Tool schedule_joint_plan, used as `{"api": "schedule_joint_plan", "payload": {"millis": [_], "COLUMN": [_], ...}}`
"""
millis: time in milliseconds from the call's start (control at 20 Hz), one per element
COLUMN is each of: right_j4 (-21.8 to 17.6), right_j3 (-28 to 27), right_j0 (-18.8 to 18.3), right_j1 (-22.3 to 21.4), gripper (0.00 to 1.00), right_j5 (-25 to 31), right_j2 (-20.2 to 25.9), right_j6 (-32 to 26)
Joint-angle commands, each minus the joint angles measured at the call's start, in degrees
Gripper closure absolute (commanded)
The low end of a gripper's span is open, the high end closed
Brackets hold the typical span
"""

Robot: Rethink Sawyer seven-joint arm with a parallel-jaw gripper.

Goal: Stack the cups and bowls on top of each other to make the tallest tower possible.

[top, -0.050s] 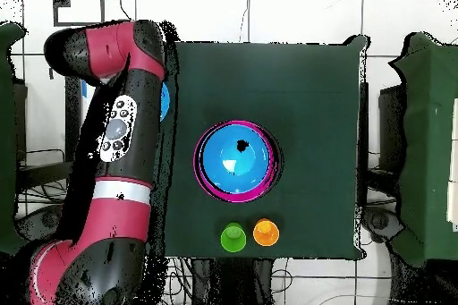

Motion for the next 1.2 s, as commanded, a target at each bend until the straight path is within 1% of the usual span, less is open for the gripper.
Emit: {"api": "schedule_joint_plan", "payload": {"millis": [50, 250, 500, 700, 950, 1200], "right_j4": [-4.1, -3.6, -2.6, -1.8, -0.3, 0.1], "right_j3": [12.9, 14.5, 16.4, 17.3, 16.7, 16.1], "right_j0": [0.8, 1.7, 1.9, 3.7, 5.6, 6.1], "right_j1": [-0.3, -0.2, -0.2, -1.0, -1.5, -2.2], "gripper": [0.00, 0.00, 0.00, 0.00, 0.00, 0.00], "right_j5": [-4.2, -5.6, -7.2, -5.6, -3.0, -1.8], "right_j2": [7.5, 7.6, 9.6, 9.7, 10.2, 10.6], "right_j6": [-1.9, -0.2, -1.4, 0.7, 3.0, 2.5]}}
